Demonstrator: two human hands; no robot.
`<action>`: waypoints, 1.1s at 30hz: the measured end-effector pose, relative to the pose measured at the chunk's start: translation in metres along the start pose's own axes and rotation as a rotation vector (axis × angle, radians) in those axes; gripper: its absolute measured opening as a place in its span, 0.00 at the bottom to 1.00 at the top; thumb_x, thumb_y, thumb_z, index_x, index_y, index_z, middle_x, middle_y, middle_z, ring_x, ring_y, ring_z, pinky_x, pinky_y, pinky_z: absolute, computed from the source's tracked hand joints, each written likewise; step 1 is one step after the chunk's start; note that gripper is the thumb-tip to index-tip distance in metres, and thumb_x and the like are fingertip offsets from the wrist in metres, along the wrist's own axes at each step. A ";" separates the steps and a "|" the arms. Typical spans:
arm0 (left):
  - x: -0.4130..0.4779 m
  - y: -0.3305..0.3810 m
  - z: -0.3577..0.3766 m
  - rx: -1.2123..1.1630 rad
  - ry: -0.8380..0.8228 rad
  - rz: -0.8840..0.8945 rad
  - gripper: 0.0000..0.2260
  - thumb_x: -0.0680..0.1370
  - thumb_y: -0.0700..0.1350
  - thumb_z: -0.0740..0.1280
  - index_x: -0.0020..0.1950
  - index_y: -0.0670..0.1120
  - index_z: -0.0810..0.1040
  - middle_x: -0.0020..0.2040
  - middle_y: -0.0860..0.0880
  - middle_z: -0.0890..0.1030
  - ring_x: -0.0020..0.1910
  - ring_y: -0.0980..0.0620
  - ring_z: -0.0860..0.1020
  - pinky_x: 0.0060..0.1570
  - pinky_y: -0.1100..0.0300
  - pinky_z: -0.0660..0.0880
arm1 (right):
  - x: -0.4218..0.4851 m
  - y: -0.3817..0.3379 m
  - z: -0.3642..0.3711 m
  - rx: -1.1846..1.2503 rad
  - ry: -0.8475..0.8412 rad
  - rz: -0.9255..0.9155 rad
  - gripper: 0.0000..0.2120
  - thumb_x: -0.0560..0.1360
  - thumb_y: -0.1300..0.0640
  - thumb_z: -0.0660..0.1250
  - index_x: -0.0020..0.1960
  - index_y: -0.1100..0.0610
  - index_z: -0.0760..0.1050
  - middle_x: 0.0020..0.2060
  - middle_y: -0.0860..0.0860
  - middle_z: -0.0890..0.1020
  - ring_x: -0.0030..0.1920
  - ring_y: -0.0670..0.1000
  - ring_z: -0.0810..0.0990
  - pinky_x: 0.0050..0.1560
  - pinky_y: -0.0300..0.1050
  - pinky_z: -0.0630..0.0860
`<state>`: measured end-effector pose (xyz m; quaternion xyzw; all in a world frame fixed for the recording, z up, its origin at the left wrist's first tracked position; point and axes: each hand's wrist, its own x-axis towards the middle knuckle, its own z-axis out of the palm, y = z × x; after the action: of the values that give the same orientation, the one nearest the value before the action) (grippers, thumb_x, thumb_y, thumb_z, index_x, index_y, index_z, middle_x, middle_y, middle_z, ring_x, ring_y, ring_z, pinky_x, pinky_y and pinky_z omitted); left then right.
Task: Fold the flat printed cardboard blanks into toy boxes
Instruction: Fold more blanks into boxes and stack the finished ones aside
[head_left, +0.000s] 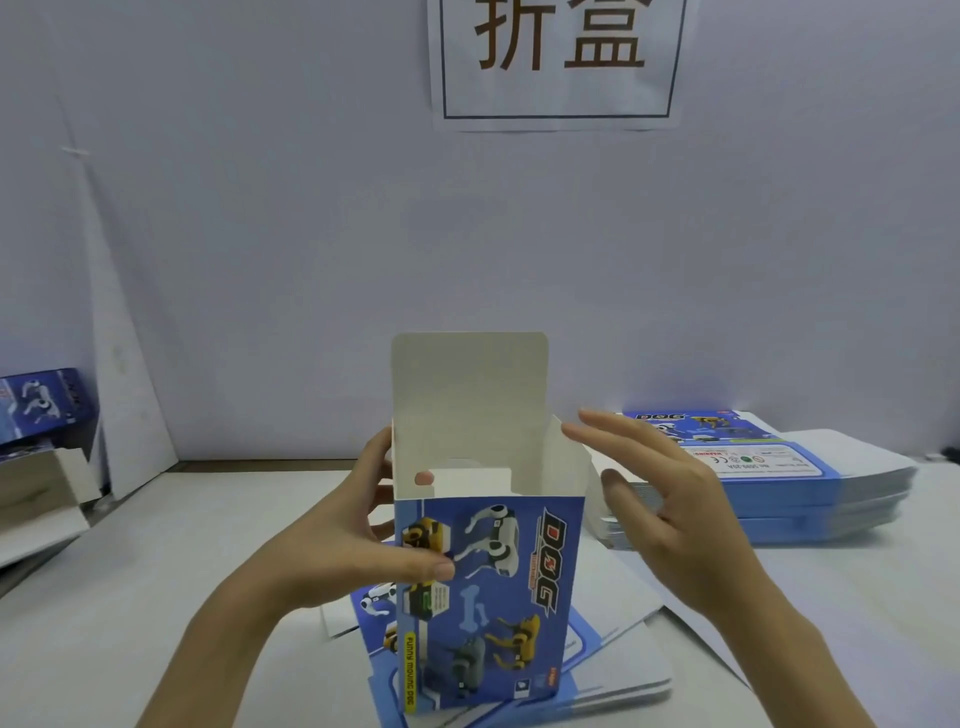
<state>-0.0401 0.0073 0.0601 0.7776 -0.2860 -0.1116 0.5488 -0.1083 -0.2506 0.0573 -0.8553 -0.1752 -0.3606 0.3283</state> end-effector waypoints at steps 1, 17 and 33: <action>0.000 0.000 0.000 0.002 -0.002 -0.001 0.51 0.61 0.44 0.78 0.73 0.65 0.50 0.67 0.54 0.71 0.65 0.52 0.74 0.60 0.47 0.76 | 0.001 0.002 0.001 -0.065 0.028 -0.035 0.22 0.75 0.63 0.64 0.62 0.40 0.71 0.62 0.39 0.74 0.62 0.29 0.67 0.59 0.19 0.61; 0.002 -0.011 -0.003 -0.017 -0.043 0.023 0.44 0.63 0.46 0.77 0.68 0.67 0.54 0.56 0.66 0.76 0.59 0.60 0.77 0.50 0.59 0.80 | -0.026 0.011 0.037 0.000 0.239 0.014 0.10 0.70 0.61 0.70 0.50 0.59 0.84 0.39 0.52 0.81 0.43 0.47 0.77 0.36 0.35 0.76; 0.006 -0.017 -0.004 -0.034 -0.054 0.019 0.42 0.62 0.48 0.78 0.64 0.72 0.55 0.52 0.70 0.77 0.57 0.64 0.77 0.41 0.65 0.79 | -0.031 -0.011 0.026 0.458 -0.094 0.278 0.21 0.77 0.49 0.57 0.69 0.40 0.68 0.64 0.32 0.74 0.67 0.33 0.69 0.62 0.30 0.68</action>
<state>-0.0280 0.0108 0.0471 0.7622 -0.3059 -0.1321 0.5550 -0.1223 -0.2268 0.0259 -0.7904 -0.1481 -0.2231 0.5509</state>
